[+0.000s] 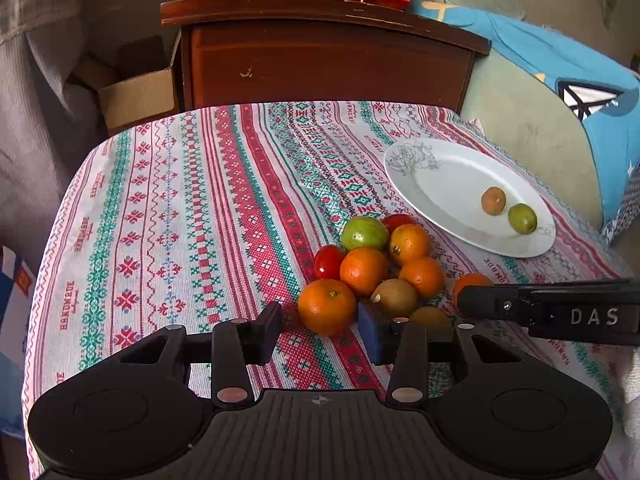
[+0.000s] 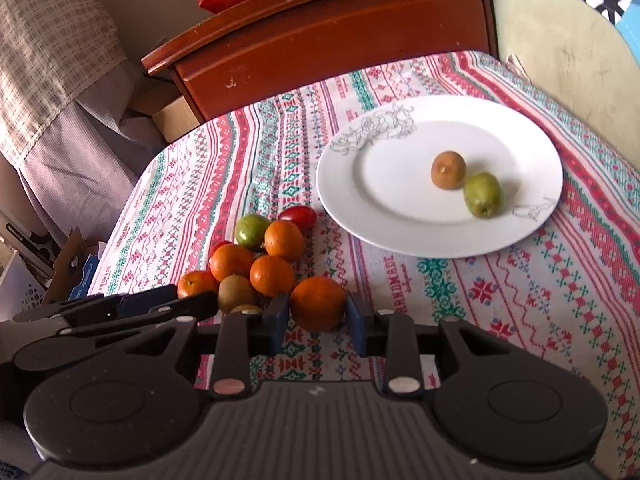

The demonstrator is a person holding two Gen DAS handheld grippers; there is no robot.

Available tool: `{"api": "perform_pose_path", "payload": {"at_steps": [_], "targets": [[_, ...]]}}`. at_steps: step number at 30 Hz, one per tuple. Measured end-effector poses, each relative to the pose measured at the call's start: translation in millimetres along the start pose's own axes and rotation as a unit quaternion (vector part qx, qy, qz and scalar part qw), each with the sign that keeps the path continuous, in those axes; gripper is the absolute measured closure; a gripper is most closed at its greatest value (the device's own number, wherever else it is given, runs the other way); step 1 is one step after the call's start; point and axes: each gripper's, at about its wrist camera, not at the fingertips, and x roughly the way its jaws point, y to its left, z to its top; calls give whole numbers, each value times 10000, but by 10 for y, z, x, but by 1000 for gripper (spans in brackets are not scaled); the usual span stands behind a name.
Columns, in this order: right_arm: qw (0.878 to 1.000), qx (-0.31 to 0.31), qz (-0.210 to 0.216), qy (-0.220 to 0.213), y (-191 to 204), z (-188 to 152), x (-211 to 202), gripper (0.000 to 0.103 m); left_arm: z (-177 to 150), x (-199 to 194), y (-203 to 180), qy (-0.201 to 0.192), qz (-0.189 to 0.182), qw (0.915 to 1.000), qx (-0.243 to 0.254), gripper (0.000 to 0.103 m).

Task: Organize fruits
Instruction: 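Grasp an orange with the right tool while the left tool grasps another orange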

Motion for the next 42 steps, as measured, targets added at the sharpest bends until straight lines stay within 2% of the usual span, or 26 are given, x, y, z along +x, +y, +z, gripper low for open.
{"api": "perform_pose_path", "payload": {"at_steps": [8,11,15,28,37,42], "targets": [[9999,74,46,66,2,-17,17,69,-36,10,-75,-87,148,9993,333,65],[9999,62,56,73,-3,-15,17,71,-37,4,-72,-95,130,9994,296,66],[9999,58,70,75,-2,-14,13,72,-25,-16,-45,-111,89,9998,160,73],[9999,64,70,-45,-16,-5,-49,73,3,-87,-13,-194,95,9998,-41,73],[9989,142,104,-424,-79,140,-251,73,197,-236,-56,-479,-226,9980,-345,73],[9981,169,-66,-583,-193,306,-389,73,368,-213,-194,-552,-421,9973,-226,73]]}}
